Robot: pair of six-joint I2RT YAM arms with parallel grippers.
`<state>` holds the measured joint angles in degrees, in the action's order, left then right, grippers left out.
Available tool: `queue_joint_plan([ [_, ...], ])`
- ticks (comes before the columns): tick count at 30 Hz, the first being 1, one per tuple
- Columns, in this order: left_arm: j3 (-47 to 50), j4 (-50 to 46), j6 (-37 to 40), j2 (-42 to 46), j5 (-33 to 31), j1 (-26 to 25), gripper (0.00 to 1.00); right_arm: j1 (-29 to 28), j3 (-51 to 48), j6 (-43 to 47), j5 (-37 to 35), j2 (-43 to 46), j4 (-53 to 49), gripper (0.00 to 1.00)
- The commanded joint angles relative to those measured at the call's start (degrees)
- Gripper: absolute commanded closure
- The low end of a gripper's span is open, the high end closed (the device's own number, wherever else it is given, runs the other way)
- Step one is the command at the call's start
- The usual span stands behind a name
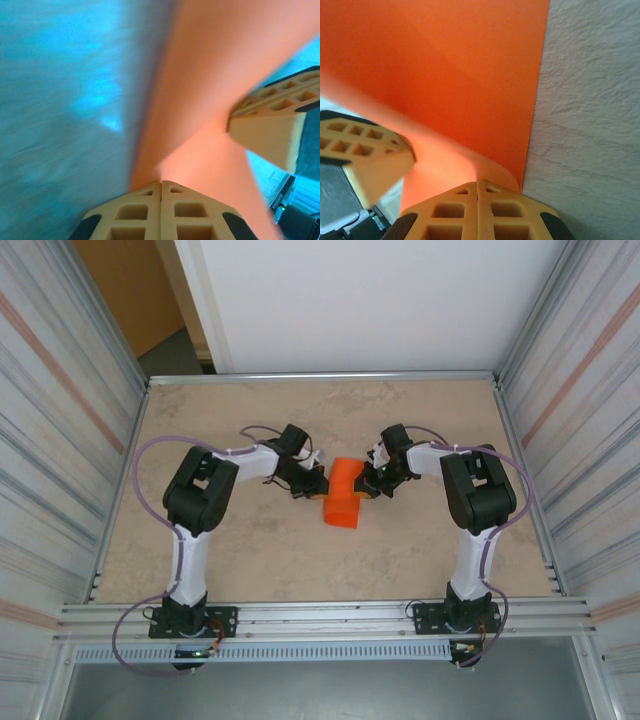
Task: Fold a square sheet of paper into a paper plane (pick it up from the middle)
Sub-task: First fold the square sheet of paper in half at the center of the table.
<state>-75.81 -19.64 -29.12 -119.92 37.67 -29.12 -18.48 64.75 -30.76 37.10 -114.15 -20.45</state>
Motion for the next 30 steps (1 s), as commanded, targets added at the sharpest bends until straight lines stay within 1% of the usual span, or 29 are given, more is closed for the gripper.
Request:
queue_joint_plan([
  [1,2.6,-5.0,2.5,3.7,-3.7,2.7,0.98,-0.6,-4.3,1.5,-19.0,-7.9,-8.6,1.00],
  [4,2.9,-3.5,2.1,6.7,-2.9,2.7,0.98,-0.7,-3.8,1.8,-18.7,-7.6,-8.7,1.00],
  [8,3.3,2.7,-0.8,8.5,-0.2,0.8,0.98,-1.0,-2.2,3.7,-16.2,-7.2,-9.0,1.00],
  [11,2.1,7.4,-3.5,6.5,0.7,-1.6,0.98,-1.8,0.7,6.4,-13.4,-7.9,-10.4,1.00],
  [14,-0.3,9.7,-6.2,2.6,0.7,-3.0,0.98,-2.1,3.0,8.7,-9.9,-8.9,-10.9,1.00],
  [18,-1.6,11.4,-8.0,0.2,0.6,-3.9,0.98,-2.1,4.3,9.8,-9.6,-9.4,-11.9,1.00],
  [19,-1.7,11.4,-8.1,-1.7,0.4,-3.8,0.98,-2.0,4.3,9.8,-9.8,-9.5,-12.0,1.00],
  [24,-0.6,10.2,-7.1,-3.4,-1.0,-2.3,0.97,-1.9,4.1,9.8,-12.1,-10.1,-12.9,1.00],
  [30,6.0,10.2,-6.1,-1.6,-2.0,2.8,0.97,-1.0,4.0,9.7,-14.5,-10.1,-13.8,1.00],
])
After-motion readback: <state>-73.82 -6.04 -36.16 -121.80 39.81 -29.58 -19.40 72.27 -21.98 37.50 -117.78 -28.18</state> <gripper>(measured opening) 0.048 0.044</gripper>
